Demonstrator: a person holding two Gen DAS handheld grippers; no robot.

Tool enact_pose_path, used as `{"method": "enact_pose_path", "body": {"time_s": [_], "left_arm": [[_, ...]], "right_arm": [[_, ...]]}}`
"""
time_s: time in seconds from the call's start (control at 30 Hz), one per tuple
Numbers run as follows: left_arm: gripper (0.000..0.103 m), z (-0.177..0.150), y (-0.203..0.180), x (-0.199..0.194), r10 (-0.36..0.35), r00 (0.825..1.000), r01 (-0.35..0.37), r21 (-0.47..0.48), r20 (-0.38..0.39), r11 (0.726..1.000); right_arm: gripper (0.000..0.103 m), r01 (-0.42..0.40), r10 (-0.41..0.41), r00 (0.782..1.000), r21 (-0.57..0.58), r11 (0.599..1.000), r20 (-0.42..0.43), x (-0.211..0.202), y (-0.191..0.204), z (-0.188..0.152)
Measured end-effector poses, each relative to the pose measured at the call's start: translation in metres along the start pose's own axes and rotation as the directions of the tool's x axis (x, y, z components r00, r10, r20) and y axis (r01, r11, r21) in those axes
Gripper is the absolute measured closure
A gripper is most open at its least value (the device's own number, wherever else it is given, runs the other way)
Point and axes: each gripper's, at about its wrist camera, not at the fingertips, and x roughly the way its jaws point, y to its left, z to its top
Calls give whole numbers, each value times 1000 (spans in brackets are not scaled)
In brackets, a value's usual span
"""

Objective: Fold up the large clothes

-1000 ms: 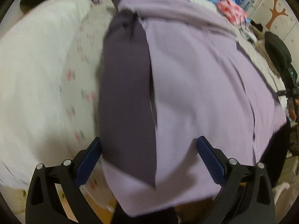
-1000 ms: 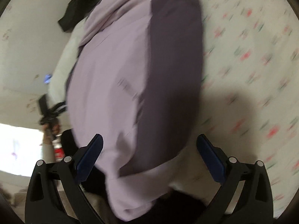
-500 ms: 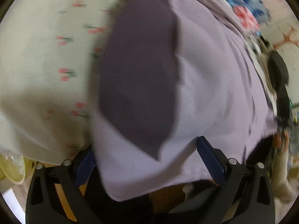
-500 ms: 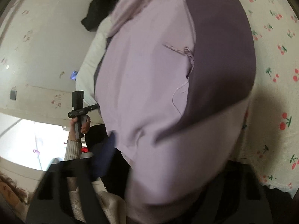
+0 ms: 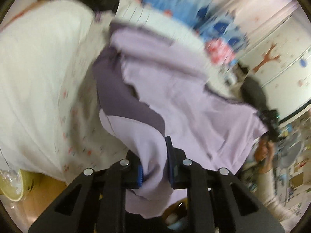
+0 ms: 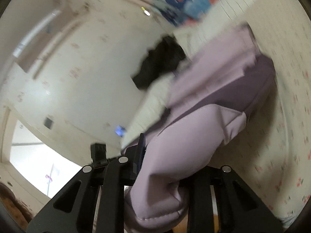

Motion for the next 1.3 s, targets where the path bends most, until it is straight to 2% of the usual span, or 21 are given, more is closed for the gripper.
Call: {"method": "enact_pose_path", "body": {"time_s": [0.13, 0.2, 0.27, 0.37, 0.43, 0.47, 0.5, 0.57, 0.6, 0.67, 0.73, 0.77, 0.8, 0.83, 0.87, 0.9, 0.93, 1.03, 1.17, 1.27, 1.3], "left_arm": [[84, -2, -32, -43, -63, 995, 60, 51, 79, 997], [84, -19, -36, -50, -86, 994, 82, 63, 70, 995], [83, -44, -22, -52, -90, 996, 88, 92, 23, 992], [72, -85, 14, -17, -129, 983, 141, 89, -128, 986], [65, -110, 52, 9, -137, 973, 138, -8, -186, 990], [64, -114, 63, 13, -145, 973, 141, -34, -181, 989], [58, -118, 73, 13, -168, 973, 160, -63, -160, 985], [33, -119, 87, 6, -212, 974, 204, -98, -75, 974], [13, -119, 92, 3, -212, 977, 207, -104, -32, 973], [7, -118, 104, 5, -250, 968, 251, -152, 29, 956], [7, -116, 106, 18, -296, 955, 293, -181, 10, 939], [7, -116, 100, 29, -279, 960, 270, -173, -30, 947], [7, -115, 94, 37, -271, 961, 258, -164, -63, 952], [7, -116, 86, 46, -276, 957, 260, -153, -92, 953], [10, -119, 76, 55, -251, 961, 236, -130, -117, 963], [28, -121, 67, 61, -205, 970, 191, -113, -130, 975], [55, -122, 63, 64, -194, 972, 179, -111, -136, 977], [80, -123, 43, 48, -152, 986, 143, -112, -71, 983], [85, -117, 8, -14, -170, 984, 171, -31, 52, 985], [85, -125, -11, -35, -175, 984, 173, 43, 37, 984], [84, -130, -4, -37, -175, 985, 174, 57, 12, 983]], "right_arm": [[81, -34, 36, 999, -86, 996, 18, -45, 38, 6], [81, -37, 34, 999, -106, 994, -32, -65, 42, -13], [73, 0, -12, 995, -120, 993, -102, -82, 34, -33], [45, 90, -97, 973, -46, 995, -211, -98, -13, -81], [43, 159, -134, 958, 81, 984, -255, -108, -60, -106], [43, 163, -124, 961, 142, 976, -248, -113, -78, -113], [37, 155, -116, 966, 156, 976, -231, -117, -84, -115], [22, 84, -52, 985, 190, 978, -167, -125, -91, -111], [12, 56, -27, 988, 194, 979, -150, -125, -91, -107], [8, 47, -17, 988, 193, 980, -152, -112, -92, -101], [9, 72, -35, 982, 198, 978, -186, -96, -95, -97], [9, 81, -43, 979, 185, 979, -199, -88, -95, -93], [20, 85, -50, 978, 167, 982, -203, -83, -95, -92], [42, 91, -60, 978, 149, 985, -200, -81, -97, -96], [53, 108, -83, 978, 128, 986, -190, -75, -94, -99], [72, 120, -99, 980, 120, 985, -172, -70, -92, -101], [77, 110, -92, 985, 120, 987, -148, -71, -92, -101], [85, 83, -75, 994, 111, 990, -77, -72, -79, -103], [87, 22, -22, 1000, 42, 999, 2, -100, -38, -98], [87, -4, 3, 1000, -17, 1000, -21, -117, -10, -104], [80, 0, -2, 998, -17, 1000, -68, -119, -10, -109]]}}
